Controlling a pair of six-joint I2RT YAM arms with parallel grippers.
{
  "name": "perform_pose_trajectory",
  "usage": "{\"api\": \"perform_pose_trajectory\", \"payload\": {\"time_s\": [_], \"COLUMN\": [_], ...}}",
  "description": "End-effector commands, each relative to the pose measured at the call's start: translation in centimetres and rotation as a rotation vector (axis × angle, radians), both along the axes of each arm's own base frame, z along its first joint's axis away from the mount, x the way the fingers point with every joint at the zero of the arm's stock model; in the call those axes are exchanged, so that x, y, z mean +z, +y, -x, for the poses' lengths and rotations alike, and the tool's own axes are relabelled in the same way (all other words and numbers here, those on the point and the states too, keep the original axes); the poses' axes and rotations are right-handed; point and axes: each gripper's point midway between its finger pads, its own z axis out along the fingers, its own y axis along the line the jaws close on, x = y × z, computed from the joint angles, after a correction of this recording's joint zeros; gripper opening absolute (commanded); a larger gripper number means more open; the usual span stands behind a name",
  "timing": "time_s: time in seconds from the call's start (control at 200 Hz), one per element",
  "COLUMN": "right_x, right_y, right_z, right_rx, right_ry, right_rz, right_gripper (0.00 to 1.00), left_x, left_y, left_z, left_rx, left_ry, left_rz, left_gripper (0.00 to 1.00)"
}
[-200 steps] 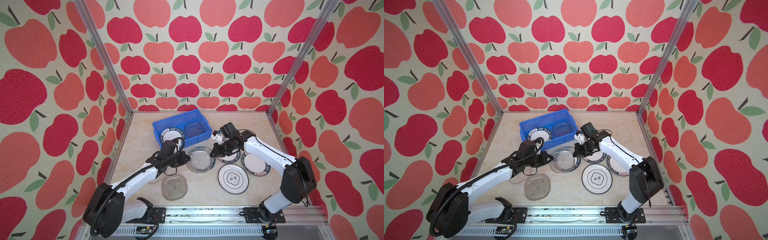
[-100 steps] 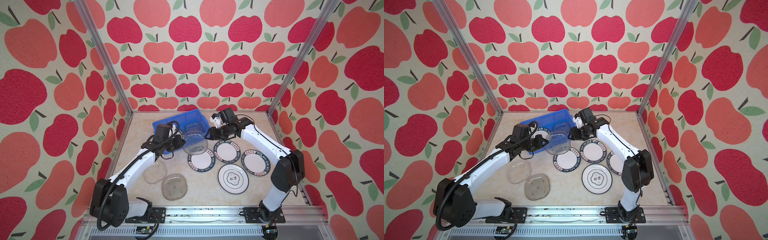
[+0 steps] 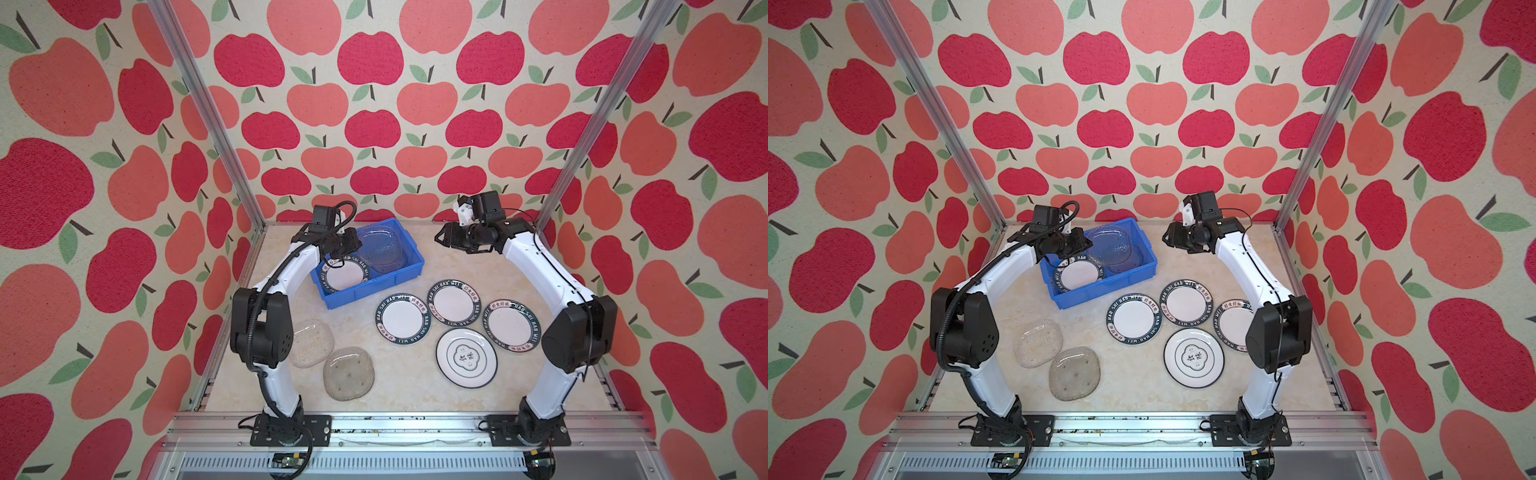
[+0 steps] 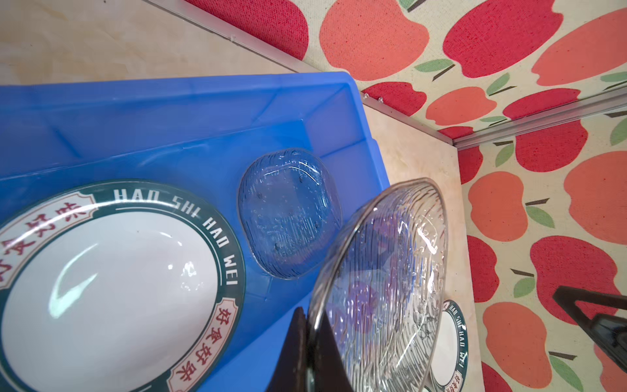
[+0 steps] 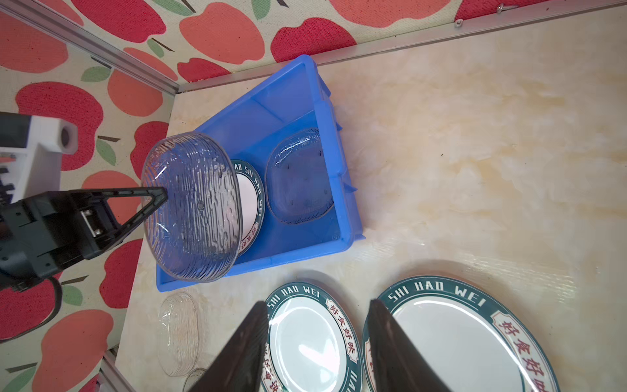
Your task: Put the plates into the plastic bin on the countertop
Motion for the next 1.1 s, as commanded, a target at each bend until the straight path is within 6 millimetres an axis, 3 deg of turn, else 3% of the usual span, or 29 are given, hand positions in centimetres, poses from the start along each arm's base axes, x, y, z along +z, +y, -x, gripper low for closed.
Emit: {"api": "perform_pose_trajectory", "payload": {"time_s": [0.0,0.185,0.34,0.59,1.096], "right_x": [0.0,-0.1,-0.6,-0.8,-1.2], "right_y": [-0.2,-0.4,-0.4,-0.8,-1.0], "right_z": [-0.9,-1.6,-1.9,-2.2,-2.0], "right_rx": [-0.013,-0.017,-0.006,-0.001,0.006], "right_ry": [0.022,0.029,0.047,0.052,0.073], "right_rz": [-0.020,-0.034,-0.047,-0.063,-0.089], "right_gripper": [0.51,0.51,0.51,0.51,0.50], "left_x": [-0.4,-2.8,-4.9,-8.6,-12.2], "left_y": [0.2,-0.6,-2.0,-2.0,-2.5], "left_z": [-1.2,-2.3,-2.5,-2.7,-4.1], "left_rx": [0.011,0.077,0.074,0.159,0.243], "left_ry": [0.044,0.110,0.137,0.194,0.223], "left_rz": [0.007,0.100,0.081,0.050,0.047], "left_gripper": [0.00,0.00,0.00,0.00,0.00]}}
